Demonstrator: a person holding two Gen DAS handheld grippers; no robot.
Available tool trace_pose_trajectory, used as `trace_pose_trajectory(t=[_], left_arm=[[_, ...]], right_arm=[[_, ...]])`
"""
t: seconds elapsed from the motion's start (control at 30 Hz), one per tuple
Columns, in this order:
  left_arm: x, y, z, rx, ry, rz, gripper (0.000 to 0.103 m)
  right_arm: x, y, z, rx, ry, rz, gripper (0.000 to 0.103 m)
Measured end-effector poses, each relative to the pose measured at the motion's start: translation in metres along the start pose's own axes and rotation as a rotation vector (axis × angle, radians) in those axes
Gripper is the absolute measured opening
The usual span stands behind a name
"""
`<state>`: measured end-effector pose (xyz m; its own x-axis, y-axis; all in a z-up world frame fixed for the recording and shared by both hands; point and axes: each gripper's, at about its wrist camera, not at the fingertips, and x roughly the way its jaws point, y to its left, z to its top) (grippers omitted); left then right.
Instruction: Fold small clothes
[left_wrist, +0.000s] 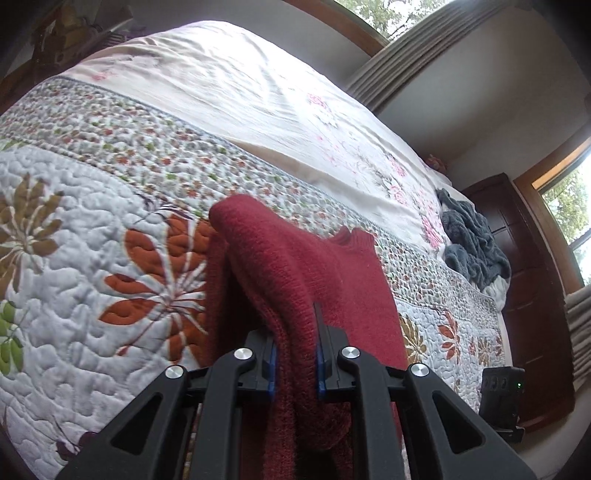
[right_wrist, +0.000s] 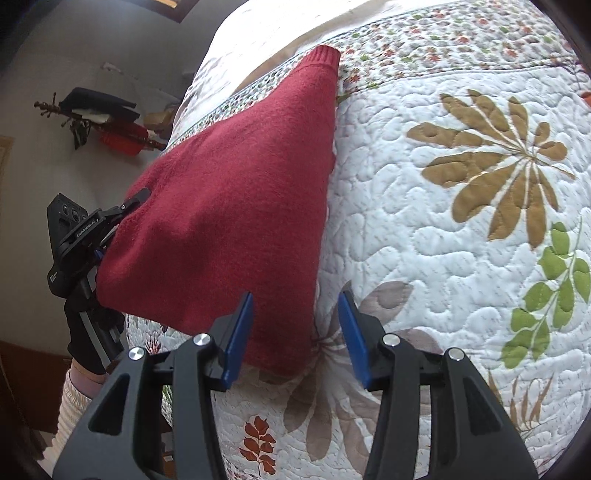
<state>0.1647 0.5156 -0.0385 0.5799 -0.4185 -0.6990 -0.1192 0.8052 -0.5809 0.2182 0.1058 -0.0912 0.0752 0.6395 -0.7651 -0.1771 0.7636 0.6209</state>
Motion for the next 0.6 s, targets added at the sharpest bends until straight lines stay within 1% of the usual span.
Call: trace_pose_trajectory(t=[0.1, 0.23, 0.33, 0.37, 0.4, 0.43, 0.47, 0.53, 0.6], left_arm=[[0.008, 0.016, -0.005, -0.011, 0.024, 0.021, 0.015], [0.036, 0.028, -0.016, -0.020, 0.099, 0.035, 0.015], [0.040, 0.039, -0.017, -0.064, 0.104, 0.000, 0.018], [0.036, 0.042, -0.017, -0.088, 0.109, -0.009, 0.023], [0.031, 0.044, -0.017, -0.104, 0.110, -0.002, 0.027], [0.026, 0.045, -0.017, -0.105, 0.104, -0.001, 0.027], [0.015, 0.043, -0.020, -0.097, 0.089, -0.011, 0.028], [-0.007, 0.039, -0.027, -0.079, 0.072, -0.015, 0.035], [-0.025, 0.033, -0.036, -0.066, 0.057, -0.043, 0.041]], right_arm=[[0.008, 0.005, -0.001, -0.009, 0.014, -0.004, 0.048], [0.020, 0.009, -0.002, -0.001, 0.031, -0.014, 0.048], [0.026, 0.014, -0.001, 0.002, 0.042, -0.026, 0.049], [0.027, 0.015, -0.002, 0.000, 0.044, -0.026, 0.049], [0.027, 0.017, -0.003, -0.003, 0.045, -0.026, 0.051], [0.027, 0.019, -0.003, -0.006, 0.045, -0.026, 0.052], [0.026, 0.021, -0.004, -0.010, 0.045, -0.020, 0.053], [0.026, 0.025, -0.008, -0.013, 0.046, -0.006, 0.055], [0.028, 0.028, -0.010, -0.007, 0.050, 0.017, 0.057]])
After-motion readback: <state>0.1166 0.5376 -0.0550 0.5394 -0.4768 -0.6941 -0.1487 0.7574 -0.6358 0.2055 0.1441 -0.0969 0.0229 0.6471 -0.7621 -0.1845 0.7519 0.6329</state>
